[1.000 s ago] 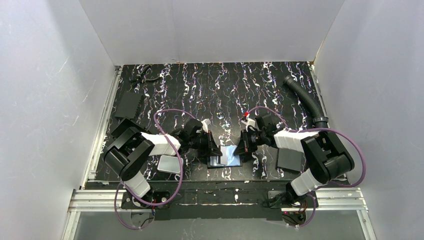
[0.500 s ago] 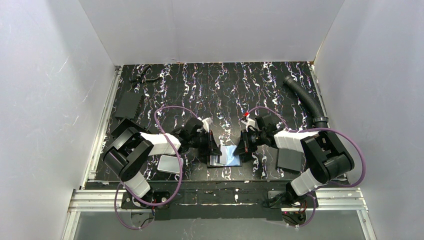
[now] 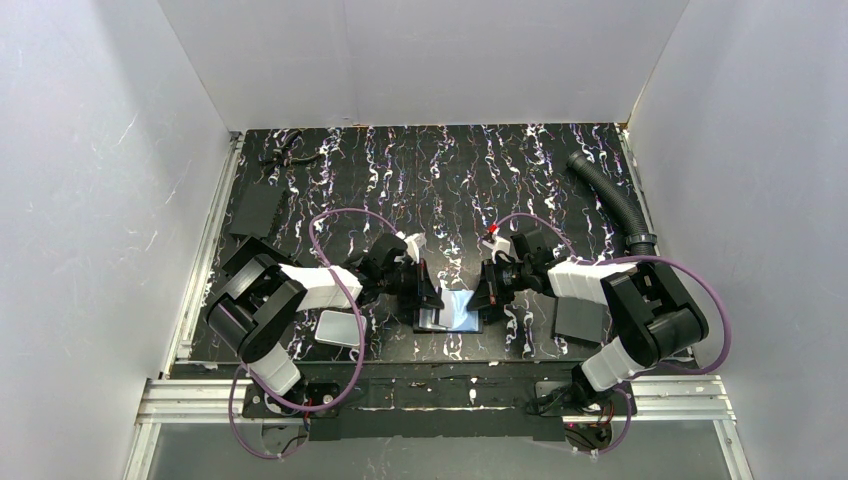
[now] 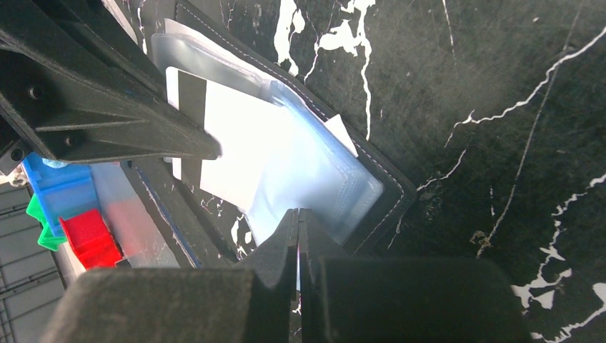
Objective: Put the credit cards into the card holder
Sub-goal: Insert the credit card into the card holder, then turn over the card slot in the card holder.
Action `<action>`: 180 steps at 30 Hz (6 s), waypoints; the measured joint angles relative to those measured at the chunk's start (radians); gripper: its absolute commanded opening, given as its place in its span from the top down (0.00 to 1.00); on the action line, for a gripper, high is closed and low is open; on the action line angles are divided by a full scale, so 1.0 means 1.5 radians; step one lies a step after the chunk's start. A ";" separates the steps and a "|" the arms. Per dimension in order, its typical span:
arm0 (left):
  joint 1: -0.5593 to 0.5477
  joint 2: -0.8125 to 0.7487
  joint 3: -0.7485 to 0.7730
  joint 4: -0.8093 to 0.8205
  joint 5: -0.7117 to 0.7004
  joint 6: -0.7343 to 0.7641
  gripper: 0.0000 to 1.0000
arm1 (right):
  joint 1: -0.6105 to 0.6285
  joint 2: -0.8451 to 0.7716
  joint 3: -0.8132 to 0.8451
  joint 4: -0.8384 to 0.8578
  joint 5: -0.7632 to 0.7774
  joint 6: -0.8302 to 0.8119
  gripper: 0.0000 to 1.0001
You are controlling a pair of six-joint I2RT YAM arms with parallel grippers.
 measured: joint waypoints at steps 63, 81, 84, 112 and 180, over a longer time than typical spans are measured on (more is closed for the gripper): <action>-0.110 0.067 0.198 -0.254 -0.136 -0.010 0.42 | 0.000 -0.027 0.000 -0.040 0.028 0.001 0.84; -0.113 0.096 0.232 -0.266 -0.122 -0.002 0.44 | -0.008 -0.082 0.010 -0.136 0.107 0.004 0.91; -0.121 0.113 0.255 -0.272 -0.119 -0.002 0.44 | -0.009 -0.070 -0.002 -0.118 0.092 0.009 0.94; -0.141 0.143 0.296 -0.286 -0.089 -0.009 0.35 | -0.042 -0.073 -0.013 -0.095 0.074 0.022 0.88; -0.117 0.135 0.224 -0.241 -0.081 -0.021 0.93 | -0.118 -0.102 -0.044 -0.132 -0.030 0.022 0.72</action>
